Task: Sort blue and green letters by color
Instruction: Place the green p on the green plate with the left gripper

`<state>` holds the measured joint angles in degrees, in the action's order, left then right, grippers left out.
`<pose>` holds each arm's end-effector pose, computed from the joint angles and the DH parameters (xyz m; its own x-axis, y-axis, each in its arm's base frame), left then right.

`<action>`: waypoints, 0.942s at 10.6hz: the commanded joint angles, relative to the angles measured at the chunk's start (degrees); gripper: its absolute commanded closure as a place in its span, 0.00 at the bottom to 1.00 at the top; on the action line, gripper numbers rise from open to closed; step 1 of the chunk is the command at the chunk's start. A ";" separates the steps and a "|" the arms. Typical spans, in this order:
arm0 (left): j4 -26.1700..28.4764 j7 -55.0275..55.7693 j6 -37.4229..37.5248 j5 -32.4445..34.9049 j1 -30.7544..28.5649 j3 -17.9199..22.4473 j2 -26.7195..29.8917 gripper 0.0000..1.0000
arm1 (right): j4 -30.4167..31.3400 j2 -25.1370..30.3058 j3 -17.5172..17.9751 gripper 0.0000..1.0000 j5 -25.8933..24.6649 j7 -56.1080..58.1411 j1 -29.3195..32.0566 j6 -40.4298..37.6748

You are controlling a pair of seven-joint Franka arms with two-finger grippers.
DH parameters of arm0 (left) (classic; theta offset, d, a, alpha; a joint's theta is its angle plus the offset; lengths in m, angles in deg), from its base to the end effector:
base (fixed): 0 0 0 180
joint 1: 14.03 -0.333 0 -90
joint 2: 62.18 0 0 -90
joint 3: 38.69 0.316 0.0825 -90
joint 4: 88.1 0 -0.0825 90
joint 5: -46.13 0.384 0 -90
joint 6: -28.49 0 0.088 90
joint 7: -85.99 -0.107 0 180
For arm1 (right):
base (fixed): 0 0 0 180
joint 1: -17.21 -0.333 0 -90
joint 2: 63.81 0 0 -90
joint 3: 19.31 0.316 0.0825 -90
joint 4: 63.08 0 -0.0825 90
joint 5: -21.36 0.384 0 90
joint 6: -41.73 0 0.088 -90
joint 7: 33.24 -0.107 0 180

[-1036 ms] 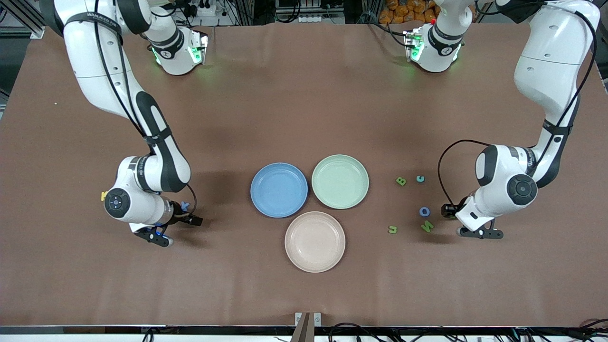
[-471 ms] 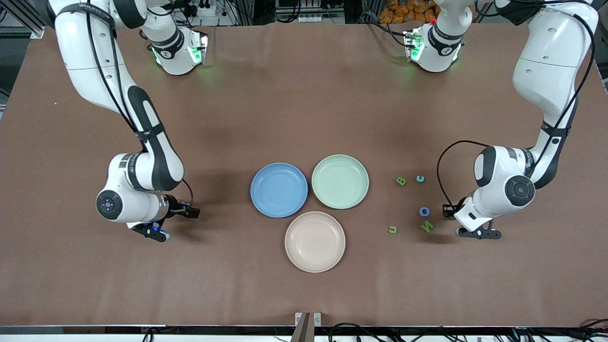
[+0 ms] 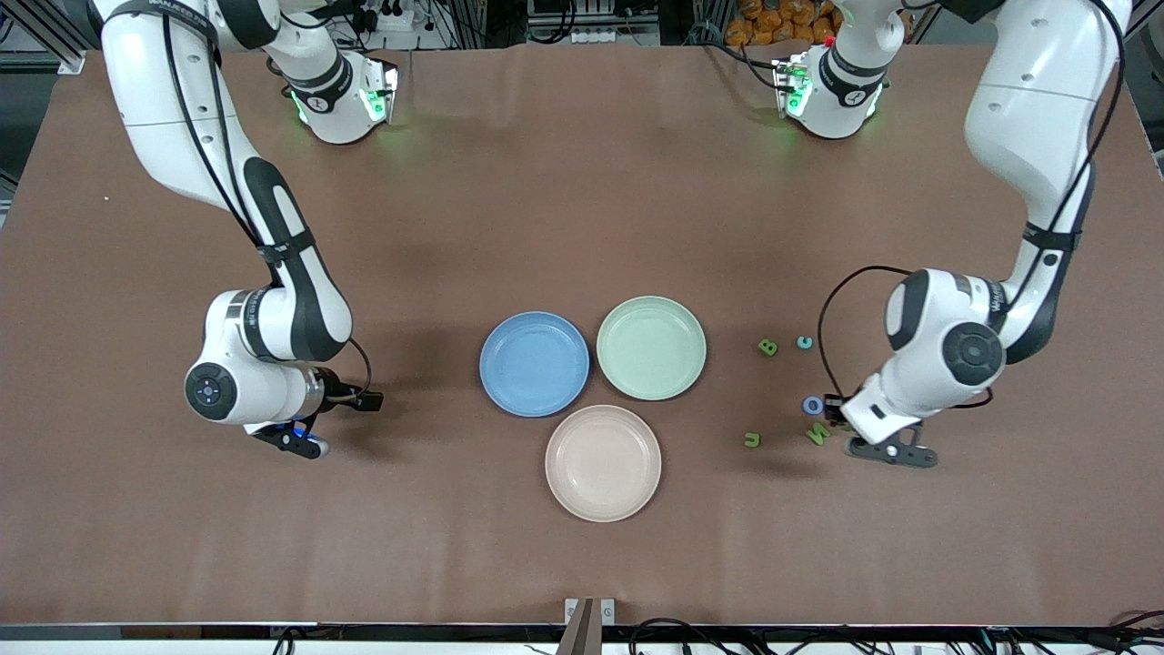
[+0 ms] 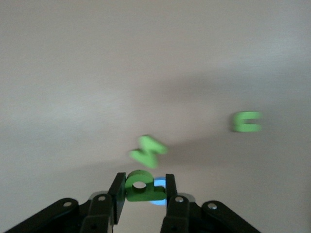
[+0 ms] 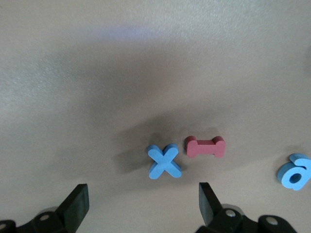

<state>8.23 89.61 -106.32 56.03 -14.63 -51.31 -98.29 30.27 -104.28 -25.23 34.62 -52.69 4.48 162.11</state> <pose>0.6743 -0.1236 0.2467 0.9741 -0.2178 0.0602 -0.2184 -0.9758 0.0035 0.6570 0.0964 0.1912 0.9119 -0.3243 -0.2515 -0.3393 -0.9405 -0.0176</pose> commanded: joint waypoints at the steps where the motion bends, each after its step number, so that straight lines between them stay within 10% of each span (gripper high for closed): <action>1: -3.59 6.36 2.71 0.13 9.27 0.05 0.78 1.00 | 0.78 -1.53 0.29 0.00 -1.22 -0.42 0.51 4.40; 7: -7.12 39.24 2.62 -3.13 27.30 0.31 -3.35 1.00 | -0.54 -4.01 0.29 0.00 -1.39 2.23 0.52 12.60; 8: -7.04 40.31 2.71 -3.13 27.75 0.22 -3.88 0.82 | -0.46 -2.96 0.29 0.00 -1.31 1.96 0.08 10.34; 9: -6.60 40.41 2.62 -2.78 28.63 0.39 -4.06 0.01 | -0.63 -1.90 0.21 0.00 -1.39 1.70 -0.01 7.01; 10: -6.68 40.33 2.62 -2.69 28.55 0.48 -4.32 0.00 | -0.46 -0.33 0.12 0.00 -1.57 1.70 -0.02 4.80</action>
<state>2.99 129.13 -104.51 53.63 13.61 -51.75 -101.42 29.63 -107.57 -25.26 34.02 -50.63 4.48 171.64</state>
